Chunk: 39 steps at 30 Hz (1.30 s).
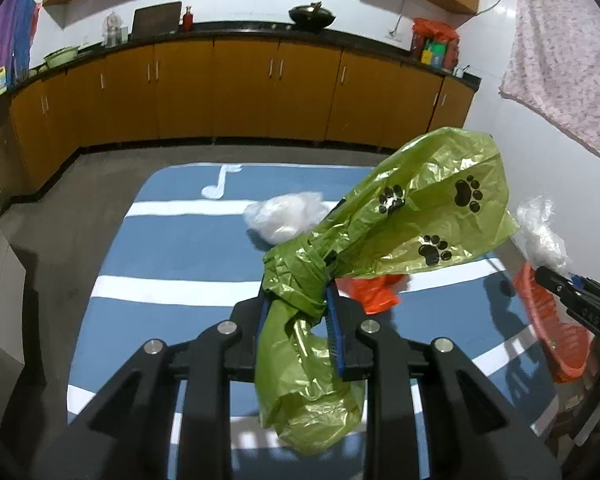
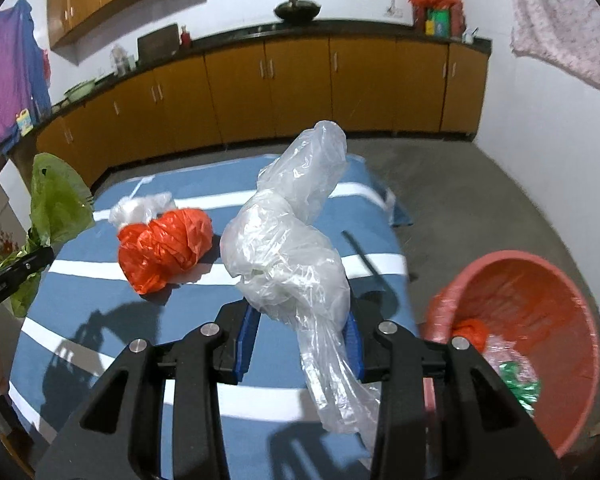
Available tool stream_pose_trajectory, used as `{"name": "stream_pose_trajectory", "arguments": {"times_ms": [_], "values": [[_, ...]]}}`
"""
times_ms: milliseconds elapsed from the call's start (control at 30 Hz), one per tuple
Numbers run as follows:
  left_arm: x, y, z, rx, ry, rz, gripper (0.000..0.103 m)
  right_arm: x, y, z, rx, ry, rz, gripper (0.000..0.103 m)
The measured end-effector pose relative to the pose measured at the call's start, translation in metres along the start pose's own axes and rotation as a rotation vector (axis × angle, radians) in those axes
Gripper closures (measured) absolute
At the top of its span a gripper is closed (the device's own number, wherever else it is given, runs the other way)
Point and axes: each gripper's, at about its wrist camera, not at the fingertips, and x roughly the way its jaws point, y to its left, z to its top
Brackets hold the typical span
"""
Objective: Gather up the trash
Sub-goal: 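Carry the white and paw-print bags over the basket and open both tools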
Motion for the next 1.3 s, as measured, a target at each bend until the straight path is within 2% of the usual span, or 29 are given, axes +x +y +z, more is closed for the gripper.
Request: {"name": "stream_pose_trajectory", "arguments": {"times_ms": [200, 400, 800, 1300], "values": [[-0.018, -0.025, 0.005, 0.024, -0.033, -0.019, 0.078, -0.045, -0.013, -0.002, 0.024, -0.067, -0.057, 0.065], [-0.035, -0.059, 0.007, 0.048, -0.058, -0.052, 0.078, -0.072, -0.028, -0.006, 0.058, -0.112, -0.109, 0.065], [-0.045, -0.124, 0.009, 0.112, -0.075, -0.099, 0.078, -0.099, -0.059, -0.016, 0.083, -0.163, -0.198, 0.065], [-0.033, -0.205, -0.005, 0.218, -0.045, -0.192, 0.078, -0.109, -0.104, -0.035, 0.153, -0.162, -0.314, 0.065]]}}
